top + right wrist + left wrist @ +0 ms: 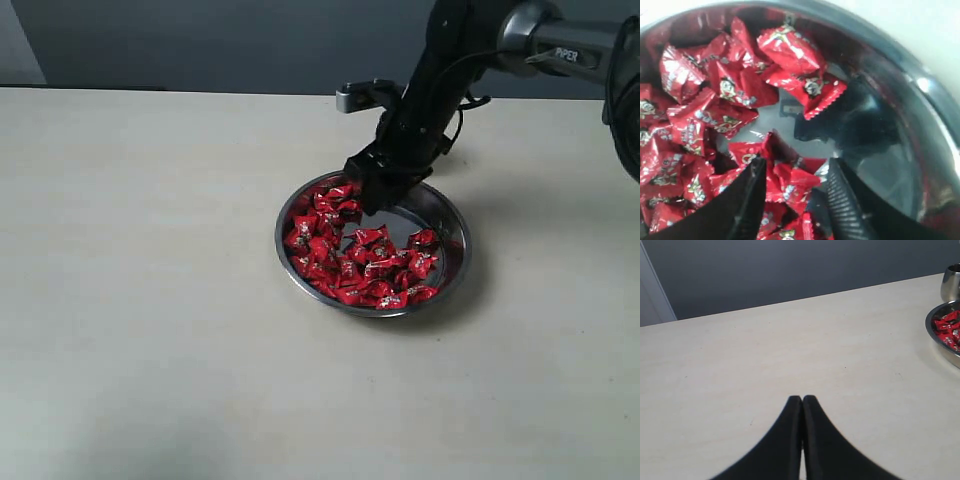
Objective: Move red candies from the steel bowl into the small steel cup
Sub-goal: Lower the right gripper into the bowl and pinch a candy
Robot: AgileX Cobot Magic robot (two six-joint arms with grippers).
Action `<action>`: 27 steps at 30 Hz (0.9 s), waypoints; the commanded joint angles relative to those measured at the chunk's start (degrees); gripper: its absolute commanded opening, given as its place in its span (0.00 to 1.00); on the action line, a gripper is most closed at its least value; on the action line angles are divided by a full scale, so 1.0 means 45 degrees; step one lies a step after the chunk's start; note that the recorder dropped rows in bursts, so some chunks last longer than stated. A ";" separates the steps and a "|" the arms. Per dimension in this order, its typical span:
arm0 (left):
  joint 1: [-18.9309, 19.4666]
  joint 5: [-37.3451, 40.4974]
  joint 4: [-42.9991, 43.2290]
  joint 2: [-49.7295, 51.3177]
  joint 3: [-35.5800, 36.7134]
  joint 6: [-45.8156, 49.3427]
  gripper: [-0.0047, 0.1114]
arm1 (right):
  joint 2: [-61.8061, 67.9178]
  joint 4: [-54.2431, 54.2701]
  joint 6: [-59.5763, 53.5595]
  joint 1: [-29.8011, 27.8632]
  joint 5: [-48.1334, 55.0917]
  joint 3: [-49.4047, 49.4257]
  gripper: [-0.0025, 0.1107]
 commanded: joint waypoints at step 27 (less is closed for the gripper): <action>-0.0133 -0.0045 -0.0006 -0.0055 -0.0013 -0.0071 0.04 | 0.0105 -0.1307 0.0102 0.0849 0.0067 0.0963 0.23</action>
